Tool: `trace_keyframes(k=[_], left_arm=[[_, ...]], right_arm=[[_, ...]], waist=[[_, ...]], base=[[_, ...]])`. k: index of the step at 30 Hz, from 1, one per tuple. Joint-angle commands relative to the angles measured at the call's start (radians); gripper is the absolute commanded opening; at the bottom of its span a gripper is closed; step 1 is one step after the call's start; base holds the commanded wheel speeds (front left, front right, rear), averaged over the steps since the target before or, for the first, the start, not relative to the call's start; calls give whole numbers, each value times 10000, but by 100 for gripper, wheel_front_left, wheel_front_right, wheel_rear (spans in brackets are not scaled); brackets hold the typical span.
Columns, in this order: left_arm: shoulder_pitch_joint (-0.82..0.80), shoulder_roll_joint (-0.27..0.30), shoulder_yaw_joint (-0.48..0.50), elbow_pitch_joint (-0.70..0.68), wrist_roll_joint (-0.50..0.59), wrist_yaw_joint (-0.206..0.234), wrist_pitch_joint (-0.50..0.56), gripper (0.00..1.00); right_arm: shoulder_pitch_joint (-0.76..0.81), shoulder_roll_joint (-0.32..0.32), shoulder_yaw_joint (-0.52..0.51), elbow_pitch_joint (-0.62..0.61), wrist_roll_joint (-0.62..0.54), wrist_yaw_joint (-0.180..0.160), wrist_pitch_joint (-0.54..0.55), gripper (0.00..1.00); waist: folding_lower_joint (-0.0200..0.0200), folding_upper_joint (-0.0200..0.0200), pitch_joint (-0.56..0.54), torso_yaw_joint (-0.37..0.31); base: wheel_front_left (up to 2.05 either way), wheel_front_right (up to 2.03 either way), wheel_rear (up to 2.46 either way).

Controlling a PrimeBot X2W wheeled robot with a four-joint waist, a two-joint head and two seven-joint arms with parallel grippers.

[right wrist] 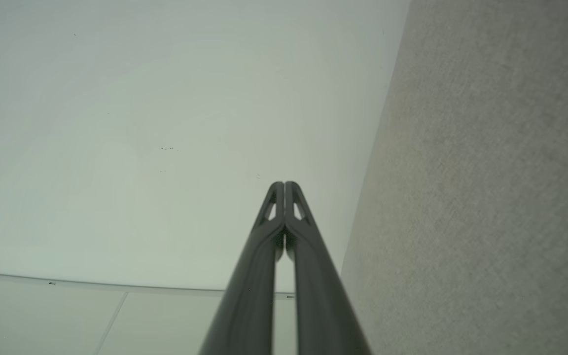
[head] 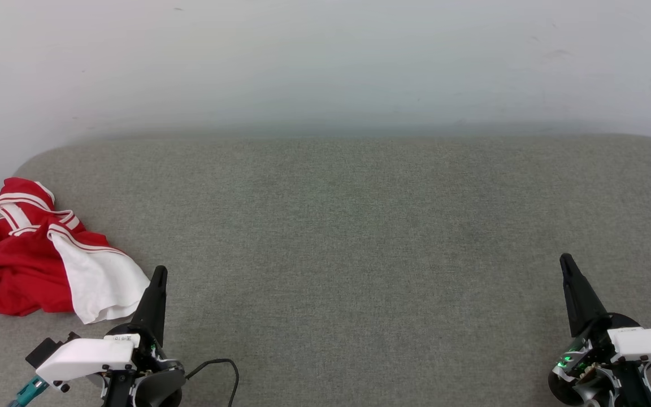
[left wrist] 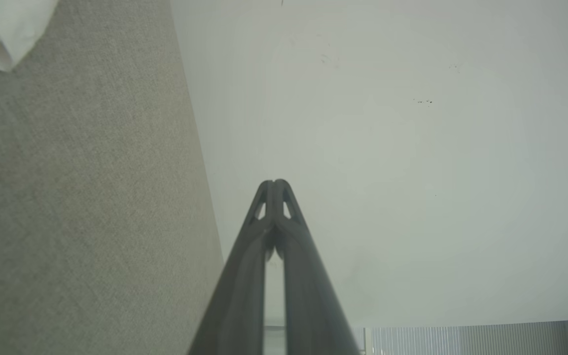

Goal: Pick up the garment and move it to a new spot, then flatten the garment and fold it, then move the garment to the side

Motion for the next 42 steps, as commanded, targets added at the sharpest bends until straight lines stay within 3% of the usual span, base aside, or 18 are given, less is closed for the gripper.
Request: trace_keyframes(k=[1,40,41,42], left_arm=[[-63,-23,40,0,31,-31,56,0],[-63,-24,33,-1,25,-31,50,0],[1,0,0,-1,2,0,-2,100],[32,-6,-18,73,4,2,-15,100]], right_arm=[[-114,40,-1,11,-55,-3,20,0],[-114,41,4,10,-50,-3,14,0],[1,0,3,-1,-2,0,-2,100],[46,2,12,61,-3,0,-5,100]], waist=[[0,-1,0,0],[0,-1,0,0],[0,-1,0,0],[0,-1,0,0]], base=[[0,0,0],[0,0,0],[0,0,0],[0,0,0]])
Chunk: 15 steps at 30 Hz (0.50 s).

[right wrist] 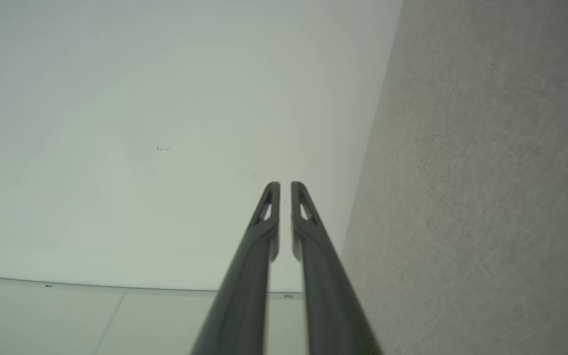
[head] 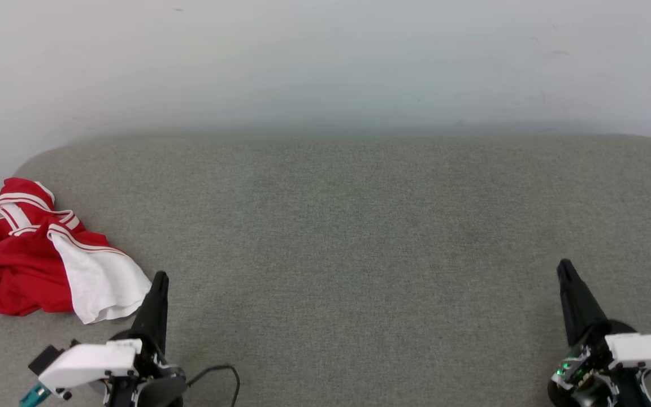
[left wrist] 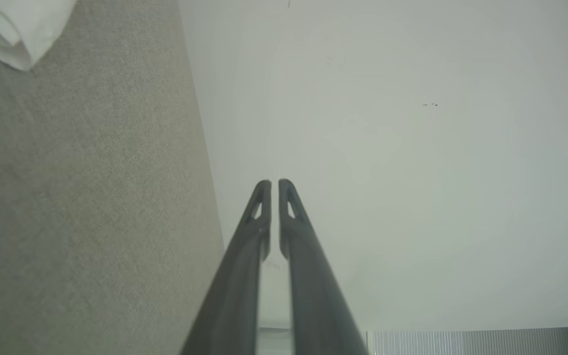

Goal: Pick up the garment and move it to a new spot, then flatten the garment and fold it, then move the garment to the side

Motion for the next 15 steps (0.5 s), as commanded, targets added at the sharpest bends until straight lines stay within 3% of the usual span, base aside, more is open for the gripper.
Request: trace_keyframes(k=[1,10,15], left_arm=[[84,-12,-17,112,6,2,-20,100],[331,-21,-79,128,280,0,-369,100],[400,-20,169,223,1039,-3,-702,100]], right_arm=[[93,4,11,113,-7,0,-10,100],[281,7,234,178,-314,0,-361,100],[291,8,259,250,-909,0,-697,100]], waist=[[0,0,1,0],[0,0,12,-17],[0,0,18,-42]], base=[[0,0,0],[0,0,0],[0,0,0]])
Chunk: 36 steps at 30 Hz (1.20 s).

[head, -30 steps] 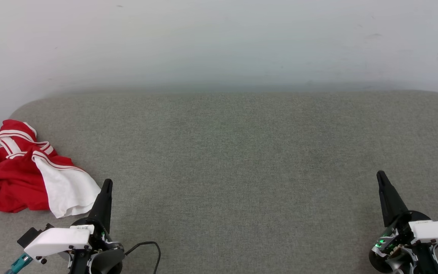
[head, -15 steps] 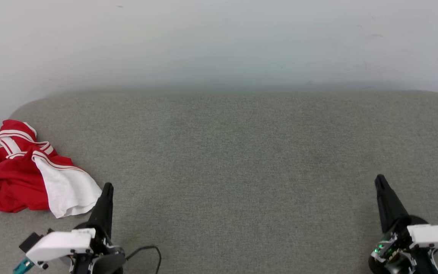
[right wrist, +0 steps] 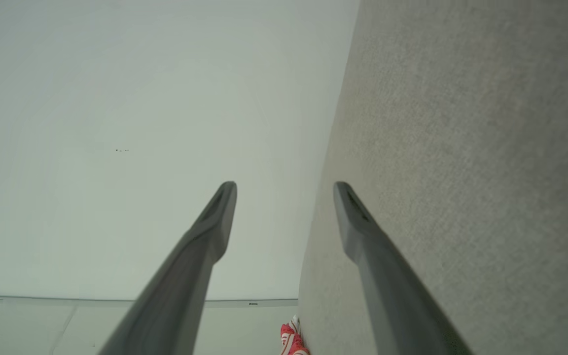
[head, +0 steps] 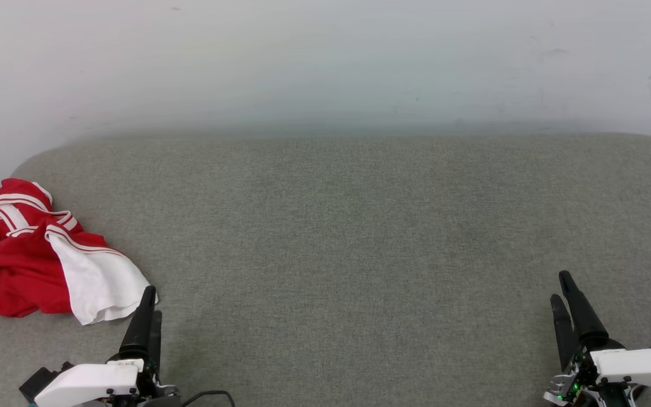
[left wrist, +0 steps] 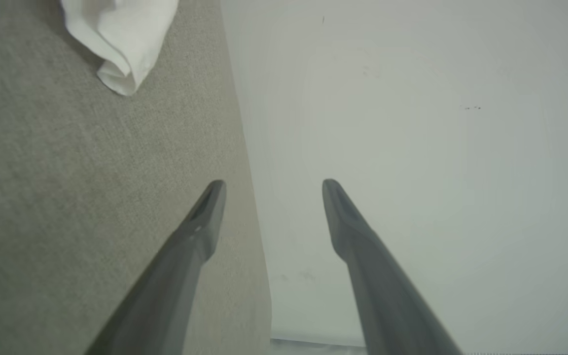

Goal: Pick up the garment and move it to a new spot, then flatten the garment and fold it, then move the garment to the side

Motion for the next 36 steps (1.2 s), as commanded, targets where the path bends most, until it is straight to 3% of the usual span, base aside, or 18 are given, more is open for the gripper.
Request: trace_keyframes(k=[1,6,14,23,36], left_arm=[[-96,21,102,-129,260,-15,-106,100],[-91,22,287,-219,822,-16,-325,100],[-91,23,757,-770,2322,-19,-656,100],[167,26,246,-1948,4151,-22,-992,100],[422,27,-427,-3178,7355,64,-1429,100]], right_arm=[[-144,-9,-17,-116,-352,2,-109,100],[-188,-8,-174,-165,-1343,2,-331,100],[-248,-7,-372,-723,-3952,2,-665,100],[-268,-5,-4,-1805,-6677,1,-1007,100],[-184,-3,761,-2647,-9758,1,-1445,100]], waist=[[0,0,0,-5],[0,0,4,-21],[0,0,41,-59],[0,0,87,-91],[0,0,143,-154]], base=[[0,0,0],[0,0,0],[0,0,0],[0,0,0],[0,0,0]])
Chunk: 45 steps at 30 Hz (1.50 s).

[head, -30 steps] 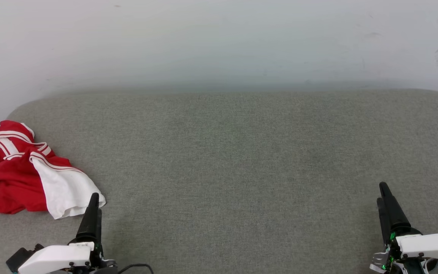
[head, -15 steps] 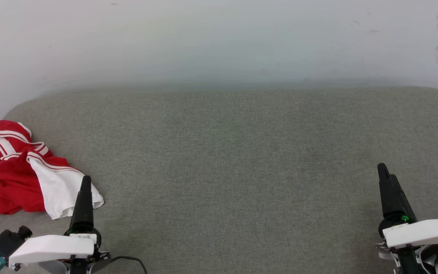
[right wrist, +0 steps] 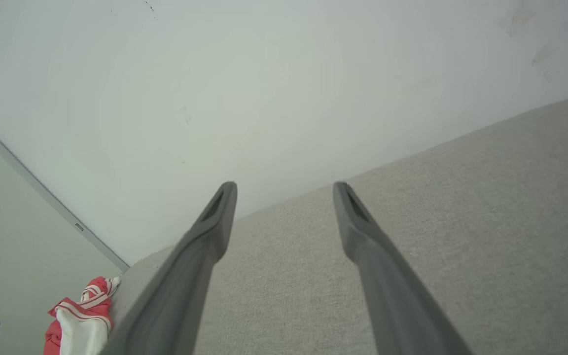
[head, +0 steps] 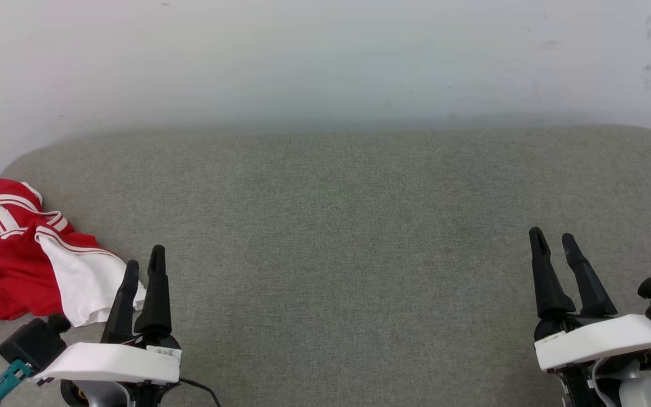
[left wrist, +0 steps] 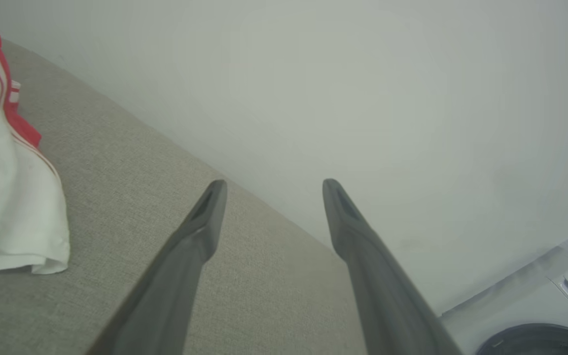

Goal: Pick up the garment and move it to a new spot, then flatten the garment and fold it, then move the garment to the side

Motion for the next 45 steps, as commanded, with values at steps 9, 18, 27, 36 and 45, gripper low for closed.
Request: trace_keyframes(k=[9,18,27,36,45], left_arm=[[116,135,-810,-582,2328,333,-361,100],[228,639,-1823,-337,3567,1044,-610,100],[216,1037,-2652,-86,4347,1663,-834,100],[256,1123,-2885,-205,4986,1981,-1030,100],[350,1222,-3087,-395,5760,2472,-1230,100]], right_arm=[[-68,-5,221,-369,-1984,0,-358,100],[-1,-3,321,-375,-3365,0,-611,100],[65,-2,434,-394,-4480,0,-851,100],[138,1,561,-441,-5395,0,-1035,100],[171,3,576,-570,-6031,-2,-1237,100]], waist=[[0,-1,40,-15],[0,-1,56,-78],[0,-1,60,-158],[0,-1,71,-198],[0,-1,90,-229]], base=[[0,0,0],[0,0,0],[0,0,0],[0,0,0],[0,0,0]])
